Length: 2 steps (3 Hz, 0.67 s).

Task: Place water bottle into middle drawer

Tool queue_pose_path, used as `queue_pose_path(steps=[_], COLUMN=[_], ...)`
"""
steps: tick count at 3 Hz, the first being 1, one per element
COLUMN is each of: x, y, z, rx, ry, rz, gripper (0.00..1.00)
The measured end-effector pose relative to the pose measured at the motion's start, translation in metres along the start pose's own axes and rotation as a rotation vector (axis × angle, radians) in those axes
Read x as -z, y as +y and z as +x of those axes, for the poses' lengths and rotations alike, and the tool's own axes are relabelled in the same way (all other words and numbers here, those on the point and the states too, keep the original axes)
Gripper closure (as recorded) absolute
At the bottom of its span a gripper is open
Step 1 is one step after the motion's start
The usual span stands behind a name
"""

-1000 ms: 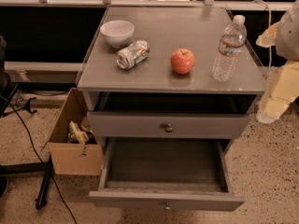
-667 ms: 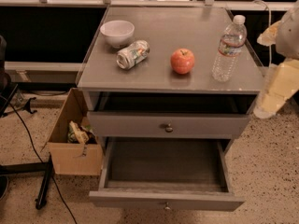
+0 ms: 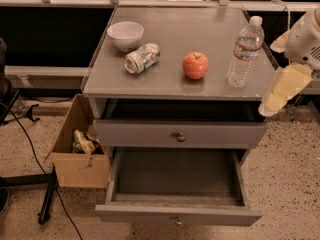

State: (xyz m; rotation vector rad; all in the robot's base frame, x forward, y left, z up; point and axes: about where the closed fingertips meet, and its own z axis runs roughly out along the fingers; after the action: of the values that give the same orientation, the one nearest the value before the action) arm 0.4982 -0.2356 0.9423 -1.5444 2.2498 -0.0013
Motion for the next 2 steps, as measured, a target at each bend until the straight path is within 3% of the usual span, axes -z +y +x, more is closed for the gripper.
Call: queue_pose_path(steps=[1, 2], x=[-0.017, -0.025], y=[-0.023, -0.045], z=[0.005, 0.004], rx=[-0.041, -0.081], ry=[-0.041, -0.033], rz=[0.032, 0.126], gripper=[0.00, 0.00])
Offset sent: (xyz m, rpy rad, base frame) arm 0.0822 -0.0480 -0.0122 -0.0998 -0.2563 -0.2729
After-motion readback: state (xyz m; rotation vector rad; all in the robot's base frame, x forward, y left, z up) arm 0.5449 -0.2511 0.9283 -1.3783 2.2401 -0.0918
